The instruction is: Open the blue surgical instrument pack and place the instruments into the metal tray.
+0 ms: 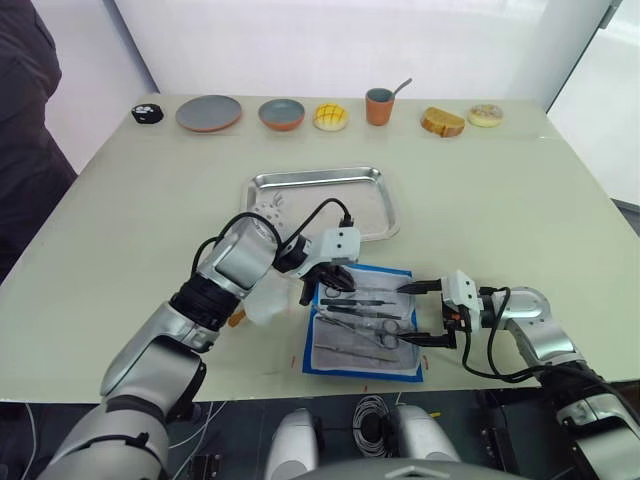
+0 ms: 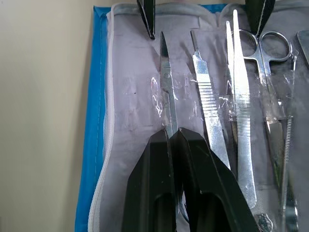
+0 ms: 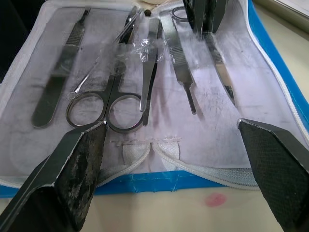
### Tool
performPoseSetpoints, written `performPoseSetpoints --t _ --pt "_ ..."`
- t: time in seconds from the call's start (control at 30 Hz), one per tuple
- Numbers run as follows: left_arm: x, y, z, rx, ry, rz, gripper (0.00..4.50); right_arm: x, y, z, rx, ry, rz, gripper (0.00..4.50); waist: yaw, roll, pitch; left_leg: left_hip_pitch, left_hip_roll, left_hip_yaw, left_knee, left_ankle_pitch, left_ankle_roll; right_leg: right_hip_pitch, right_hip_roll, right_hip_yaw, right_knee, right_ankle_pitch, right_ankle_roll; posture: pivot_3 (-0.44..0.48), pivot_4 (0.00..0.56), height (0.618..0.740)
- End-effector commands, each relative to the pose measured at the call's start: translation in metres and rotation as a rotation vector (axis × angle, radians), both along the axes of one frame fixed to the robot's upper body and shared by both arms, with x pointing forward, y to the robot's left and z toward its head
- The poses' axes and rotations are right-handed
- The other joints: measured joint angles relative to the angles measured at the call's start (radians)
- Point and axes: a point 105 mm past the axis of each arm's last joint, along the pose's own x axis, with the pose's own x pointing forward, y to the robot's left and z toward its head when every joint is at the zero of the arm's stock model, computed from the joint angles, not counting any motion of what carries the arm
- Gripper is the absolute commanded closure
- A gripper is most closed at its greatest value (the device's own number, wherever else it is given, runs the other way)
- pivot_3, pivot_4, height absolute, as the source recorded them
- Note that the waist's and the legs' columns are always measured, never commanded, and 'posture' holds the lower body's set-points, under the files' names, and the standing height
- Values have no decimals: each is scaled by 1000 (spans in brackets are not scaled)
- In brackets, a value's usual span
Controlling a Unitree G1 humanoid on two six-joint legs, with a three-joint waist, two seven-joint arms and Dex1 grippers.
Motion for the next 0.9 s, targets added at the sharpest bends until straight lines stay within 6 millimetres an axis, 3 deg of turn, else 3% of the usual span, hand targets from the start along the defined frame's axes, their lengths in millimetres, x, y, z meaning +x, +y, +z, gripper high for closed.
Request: performPoseSetpoints --t 0.03,0.4,0.9 --pt "2 0 22 -6 -57 -30 4429 -15 -13 -57 -197 186 -68 0 0 0 0 0 0 0 0 0 0 0 0 0 0 0 0 0 150 740" --pt "3 19 30 21 -52 -4 4429 -16 -12 -58 -202 190 -63 0 0 0 0 0 0 0 0 0 0 0 0 0 0 0 0 0 150 740" --pt "-10 78 45 0 -35 146 4429 -17 -12 -59 -206 198 -55 0 1 -2 -1 1 2 0 0 0 0 0 0 0 1 0 -1 0 150 740"
